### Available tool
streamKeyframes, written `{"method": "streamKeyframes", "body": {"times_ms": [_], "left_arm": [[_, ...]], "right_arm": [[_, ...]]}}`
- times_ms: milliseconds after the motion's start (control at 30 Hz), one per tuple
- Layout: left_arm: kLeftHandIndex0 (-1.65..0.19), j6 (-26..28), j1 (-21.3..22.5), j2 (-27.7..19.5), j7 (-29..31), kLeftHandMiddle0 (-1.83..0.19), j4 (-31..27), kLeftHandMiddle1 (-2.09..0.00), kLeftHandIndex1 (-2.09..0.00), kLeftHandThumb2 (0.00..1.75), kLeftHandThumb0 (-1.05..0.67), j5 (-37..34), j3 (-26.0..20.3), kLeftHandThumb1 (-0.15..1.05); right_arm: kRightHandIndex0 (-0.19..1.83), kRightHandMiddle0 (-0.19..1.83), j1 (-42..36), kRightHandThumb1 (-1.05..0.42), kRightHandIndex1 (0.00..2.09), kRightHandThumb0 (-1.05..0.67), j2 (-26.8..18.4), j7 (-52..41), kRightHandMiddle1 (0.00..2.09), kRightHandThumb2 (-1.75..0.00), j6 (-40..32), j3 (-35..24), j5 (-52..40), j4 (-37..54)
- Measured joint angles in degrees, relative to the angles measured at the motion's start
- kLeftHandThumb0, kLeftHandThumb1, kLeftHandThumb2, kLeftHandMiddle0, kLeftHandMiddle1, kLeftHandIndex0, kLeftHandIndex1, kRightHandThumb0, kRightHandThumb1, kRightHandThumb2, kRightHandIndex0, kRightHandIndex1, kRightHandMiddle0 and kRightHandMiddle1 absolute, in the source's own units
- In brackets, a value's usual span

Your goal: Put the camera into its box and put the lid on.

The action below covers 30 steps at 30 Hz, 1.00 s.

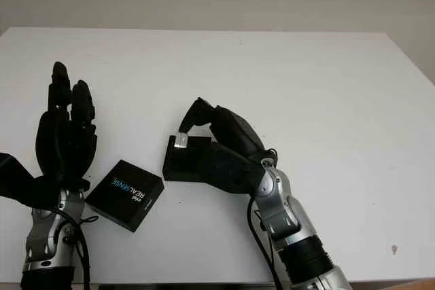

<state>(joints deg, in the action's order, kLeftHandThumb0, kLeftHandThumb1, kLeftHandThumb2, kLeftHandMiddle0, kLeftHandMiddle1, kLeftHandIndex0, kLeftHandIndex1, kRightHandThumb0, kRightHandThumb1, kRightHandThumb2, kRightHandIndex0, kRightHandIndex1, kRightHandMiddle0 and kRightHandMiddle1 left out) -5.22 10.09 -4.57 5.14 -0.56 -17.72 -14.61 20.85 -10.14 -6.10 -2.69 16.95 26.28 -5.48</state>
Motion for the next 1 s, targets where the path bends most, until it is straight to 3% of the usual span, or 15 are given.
{"method": "streamKeyframes", "body": {"times_ms": [700, 1000], "left_arm": [[0.19, 0.0, 0.0, 0.0, 0.0, 0.19, 0.0, 0.00, 0.00, 0.43, -0.66, 0.1, 0.0, 1.05], [0.19, 0.0, 0.0, 0.0, 0.2, 0.19, 0.0, 0.00, 0.00, 0.43, -0.66, 0.1, -0.1, 1.05]], "right_arm": [[0.10, 0.37, 0.0, -0.99, 1.10, -0.32, -0.8, 5.1, 1.81, -0.05, 3.3, 2.4, 6.3, -1.4], [0.07, 0.33, -0.5, -1.00, 1.16, -0.34, -2.2, 7.5, 1.71, -0.06, 6.0, 3.3, 9.2, -2.2]]}}
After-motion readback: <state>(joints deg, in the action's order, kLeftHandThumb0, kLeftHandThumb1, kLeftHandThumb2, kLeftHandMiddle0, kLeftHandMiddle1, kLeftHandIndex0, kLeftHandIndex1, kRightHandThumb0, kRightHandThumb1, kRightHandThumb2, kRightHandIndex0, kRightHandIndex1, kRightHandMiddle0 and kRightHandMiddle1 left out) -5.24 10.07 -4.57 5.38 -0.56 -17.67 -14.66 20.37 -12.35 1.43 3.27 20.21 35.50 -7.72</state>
